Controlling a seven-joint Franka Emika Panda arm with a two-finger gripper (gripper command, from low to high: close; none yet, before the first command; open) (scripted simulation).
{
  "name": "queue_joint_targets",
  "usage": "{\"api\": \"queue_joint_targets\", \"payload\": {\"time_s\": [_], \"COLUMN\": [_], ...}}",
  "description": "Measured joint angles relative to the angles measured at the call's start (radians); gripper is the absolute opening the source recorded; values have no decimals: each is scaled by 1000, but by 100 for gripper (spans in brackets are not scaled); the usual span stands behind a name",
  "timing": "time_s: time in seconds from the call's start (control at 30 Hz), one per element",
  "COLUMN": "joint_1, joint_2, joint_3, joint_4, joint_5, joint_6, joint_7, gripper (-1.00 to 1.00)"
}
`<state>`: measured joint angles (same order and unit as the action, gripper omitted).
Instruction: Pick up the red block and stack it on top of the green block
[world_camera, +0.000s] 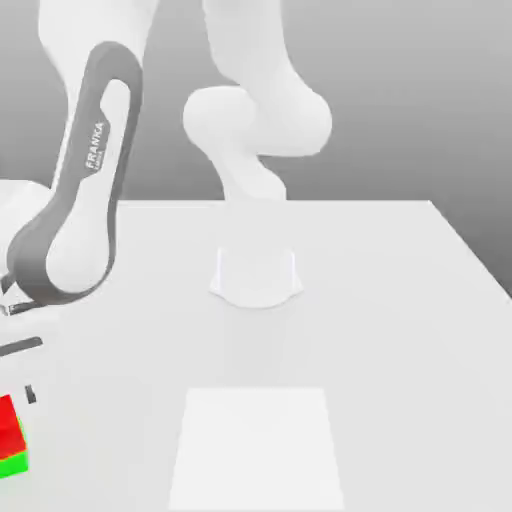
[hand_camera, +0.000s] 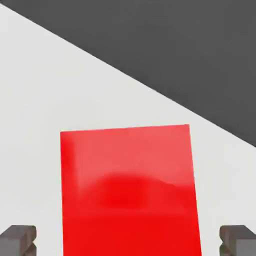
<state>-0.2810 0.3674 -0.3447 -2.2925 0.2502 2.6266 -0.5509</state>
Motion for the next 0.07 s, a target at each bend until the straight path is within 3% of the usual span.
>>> {"api": "queue_joint_targets", "payload": {"time_s": [0.07], "joint_1": [17], "joint_2": [-64], "joint_3": [-25], "joint_4": [-5], "joint_5": [-47], "joint_6": [-55], "joint_7": [33], "gripper": [100]}}
